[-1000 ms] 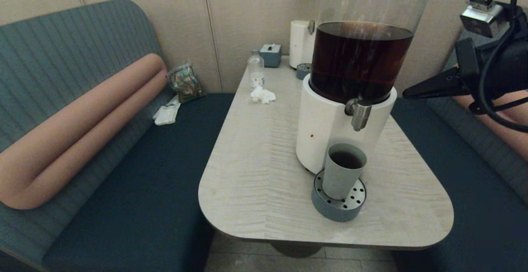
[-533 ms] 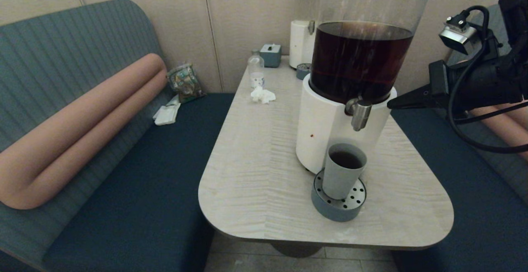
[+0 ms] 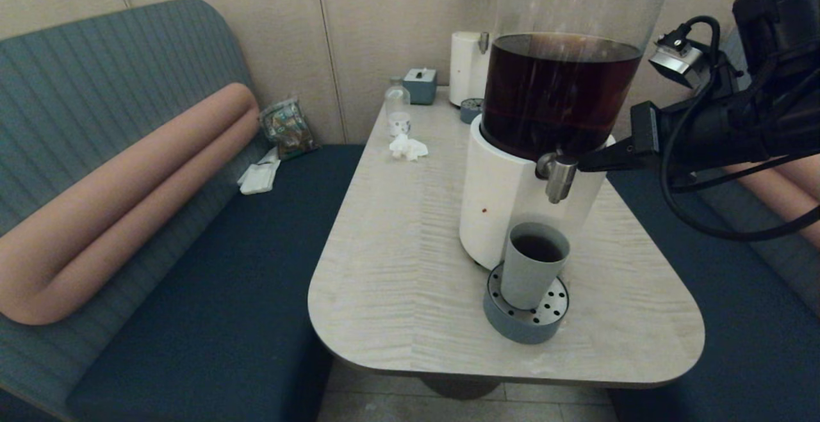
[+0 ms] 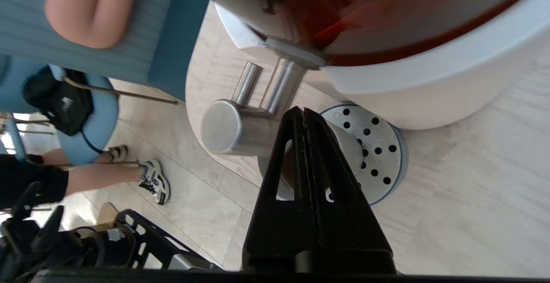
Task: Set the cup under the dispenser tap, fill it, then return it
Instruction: Turn on the faucet
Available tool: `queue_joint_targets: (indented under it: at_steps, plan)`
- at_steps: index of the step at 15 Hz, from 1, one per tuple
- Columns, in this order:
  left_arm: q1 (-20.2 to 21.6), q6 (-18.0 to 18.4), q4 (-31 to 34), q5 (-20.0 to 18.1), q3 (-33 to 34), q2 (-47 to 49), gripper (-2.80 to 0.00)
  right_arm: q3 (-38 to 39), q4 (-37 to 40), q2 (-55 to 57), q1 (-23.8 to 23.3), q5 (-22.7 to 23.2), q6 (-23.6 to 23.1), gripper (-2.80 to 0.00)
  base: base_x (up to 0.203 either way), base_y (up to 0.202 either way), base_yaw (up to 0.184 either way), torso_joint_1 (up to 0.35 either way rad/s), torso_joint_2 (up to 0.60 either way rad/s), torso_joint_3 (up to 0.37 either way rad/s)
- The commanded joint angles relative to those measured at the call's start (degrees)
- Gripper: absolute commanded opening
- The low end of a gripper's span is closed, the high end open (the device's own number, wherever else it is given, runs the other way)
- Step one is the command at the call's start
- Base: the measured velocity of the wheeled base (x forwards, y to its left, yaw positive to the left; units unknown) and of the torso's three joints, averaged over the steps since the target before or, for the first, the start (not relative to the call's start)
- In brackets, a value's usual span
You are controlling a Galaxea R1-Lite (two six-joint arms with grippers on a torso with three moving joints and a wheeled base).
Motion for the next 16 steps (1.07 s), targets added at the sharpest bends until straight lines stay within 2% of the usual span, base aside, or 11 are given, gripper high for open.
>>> queue_joint_targets:
  at_steps: [1, 10, 16]
  plan:
    - [0.02, -0.04, 0.01, -0.02, 0.00, 0.10, 0.00, -0.50, 0.19, 0.71, 1.35, -0.13, 0.15, -2.80, 0.000, 0.000, 0.000, 0.000, 0.00, 0.000]
    - [0.02, -0.04, 0.01, -0.02, 0.00, 0.10, 0.00, -4.09, 0.72, 2.21, 4.34, -0.31, 0.23, -2.80, 0.000, 0.000, 0.000, 0.000, 0.00, 0.000]
    - [-0.06, -0.04, 0.01, -0.02, 0.00, 0.10, 0.00, -5.04, 0.31, 4.08, 5.57, -2.95, 0.02, -2.80, 0.000, 0.000, 0.000, 0.000, 0.00, 0.000]
